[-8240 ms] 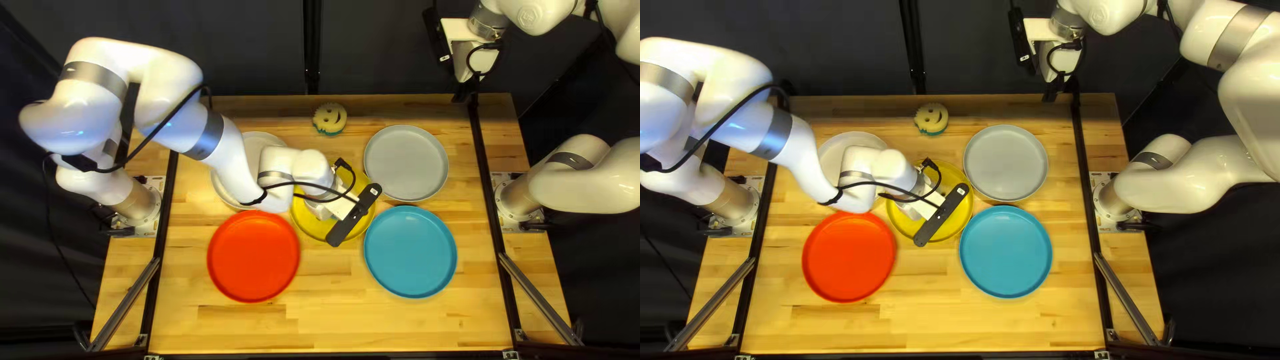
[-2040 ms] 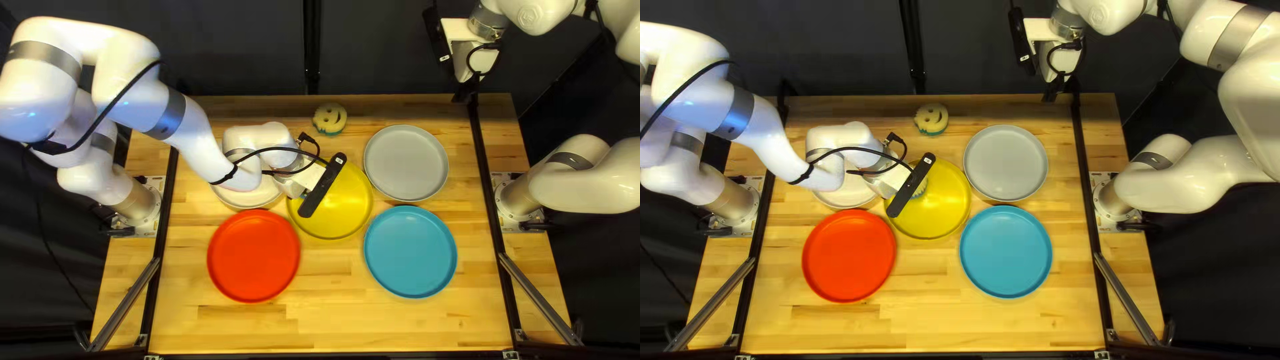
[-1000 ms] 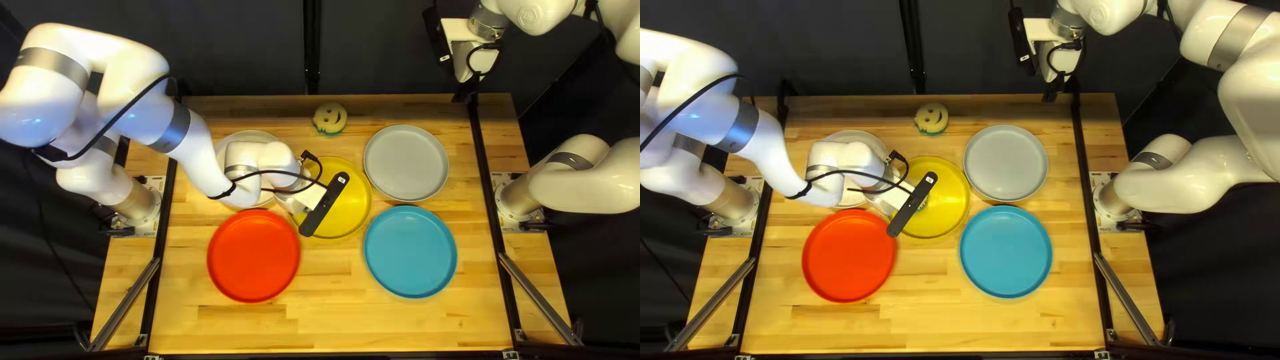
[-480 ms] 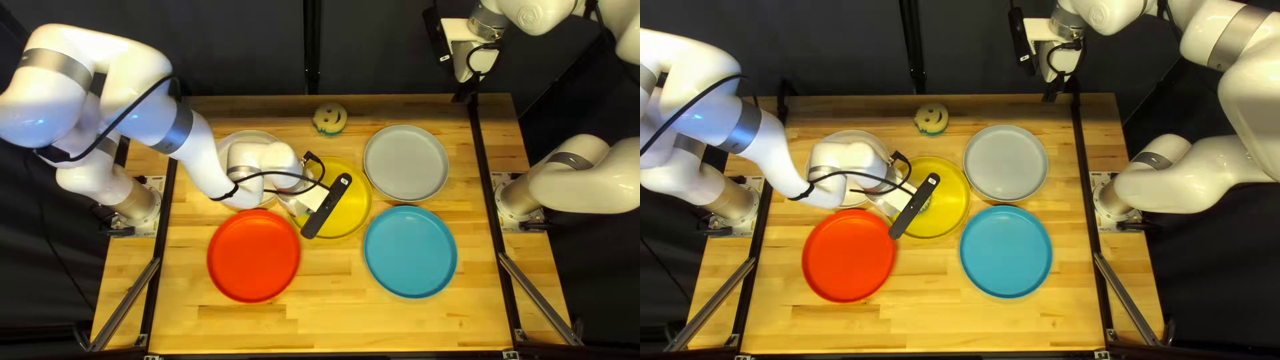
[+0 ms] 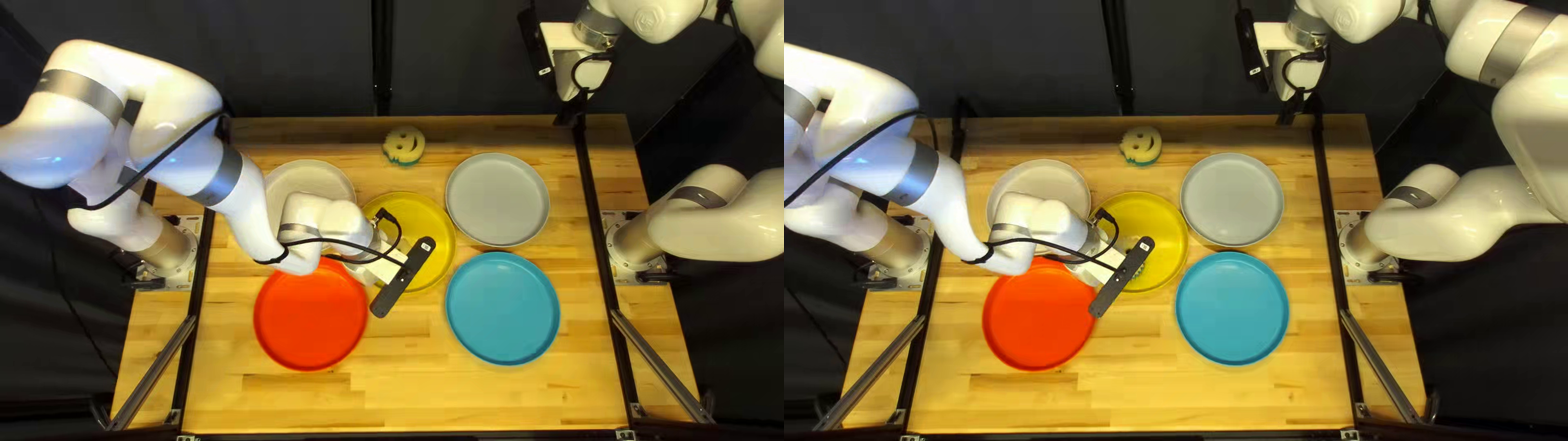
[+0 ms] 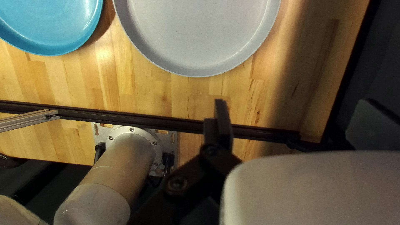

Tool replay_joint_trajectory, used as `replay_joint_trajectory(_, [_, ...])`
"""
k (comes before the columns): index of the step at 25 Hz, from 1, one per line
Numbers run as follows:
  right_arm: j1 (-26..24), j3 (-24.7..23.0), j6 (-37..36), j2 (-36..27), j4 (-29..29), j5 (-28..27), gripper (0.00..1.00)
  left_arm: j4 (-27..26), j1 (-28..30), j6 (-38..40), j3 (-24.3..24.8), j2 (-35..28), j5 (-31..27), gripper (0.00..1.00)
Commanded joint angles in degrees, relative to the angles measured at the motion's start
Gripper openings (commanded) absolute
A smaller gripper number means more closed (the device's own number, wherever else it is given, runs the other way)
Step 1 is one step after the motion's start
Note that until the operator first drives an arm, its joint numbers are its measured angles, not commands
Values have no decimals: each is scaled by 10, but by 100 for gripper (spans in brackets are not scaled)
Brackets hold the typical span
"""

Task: Pick up sponge and scrub the plate

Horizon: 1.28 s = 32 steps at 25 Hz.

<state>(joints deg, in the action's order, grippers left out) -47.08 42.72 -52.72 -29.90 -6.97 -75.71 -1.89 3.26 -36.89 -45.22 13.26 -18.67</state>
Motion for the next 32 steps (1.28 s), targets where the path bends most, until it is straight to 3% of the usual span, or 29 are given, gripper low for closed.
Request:
replay_joint_trajectory(1, [0, 0, 0, 0, 0, 0, 100, -26, -37, -54, -26, 16, -20, 0])
replay_joint_trajectory(5, [0, 0, 0, 0, 0, 0, 100, -34, -56, -81, -63, 36, -43, 0])
replay_joint_trajectory(9, [0, 0, 0, 0, 0, 0, 100, -18, -39, -58, -80, 39, -54, 0])
replay_joint_trajectory(24, [0, 0, 0, 0, 0, 0, 100, 41, 53, 54, -38, 24, -14, 0])
replay_joint_trajectory(32, [0, 0, 0, 0, 0, 0, 100, 32, 26, 20, -66, 30, -35, 0])
